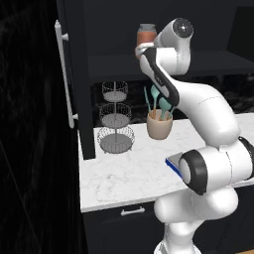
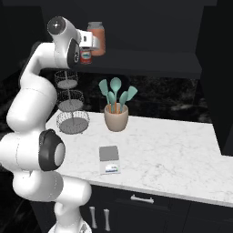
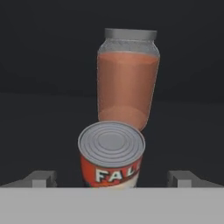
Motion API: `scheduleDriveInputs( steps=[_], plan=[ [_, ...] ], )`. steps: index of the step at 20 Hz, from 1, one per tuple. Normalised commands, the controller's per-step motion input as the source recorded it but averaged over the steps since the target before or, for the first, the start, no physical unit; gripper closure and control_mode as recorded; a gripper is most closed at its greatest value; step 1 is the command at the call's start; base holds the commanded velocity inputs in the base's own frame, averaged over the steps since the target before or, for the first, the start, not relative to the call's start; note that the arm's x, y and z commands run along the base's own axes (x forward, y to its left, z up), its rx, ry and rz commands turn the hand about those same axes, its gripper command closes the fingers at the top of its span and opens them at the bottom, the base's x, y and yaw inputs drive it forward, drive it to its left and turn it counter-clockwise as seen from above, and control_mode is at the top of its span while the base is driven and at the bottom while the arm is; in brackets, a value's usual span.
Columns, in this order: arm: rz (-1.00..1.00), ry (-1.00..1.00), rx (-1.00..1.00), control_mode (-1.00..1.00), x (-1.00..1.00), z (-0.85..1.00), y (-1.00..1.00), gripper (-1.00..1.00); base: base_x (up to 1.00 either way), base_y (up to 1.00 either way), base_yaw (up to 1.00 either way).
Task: Pick the canned food and place it on the digital scale for weighing, and close the cabinet.
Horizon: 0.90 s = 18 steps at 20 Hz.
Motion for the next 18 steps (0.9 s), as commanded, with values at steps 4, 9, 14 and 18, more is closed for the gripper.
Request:
scheduleDriveInputs(
  steps=[4, 9, 14, 18],
  plan=[
    [0.0, 0.0, 0.0, -1.0, 0.34, -0.06, 0.0, -1.0, 0.0, 0.0, 0.0],
    [0.0, 0.0, 0.0, -1.0, 0.29, -0.05, 0.0, -1.0, 0.0, 0.0, 0.0],
    [0.0, 0.0, 0.0, -1.0, 0.23, -0.06, 0.0, -1.0, 0.0, 0.0, 0.0],
    [0.0, -0.01, 0.0, -1.0, 0.16, -0.14, 0.0, 1.0, 0.0, 0.0, 0.0]
  ],
)
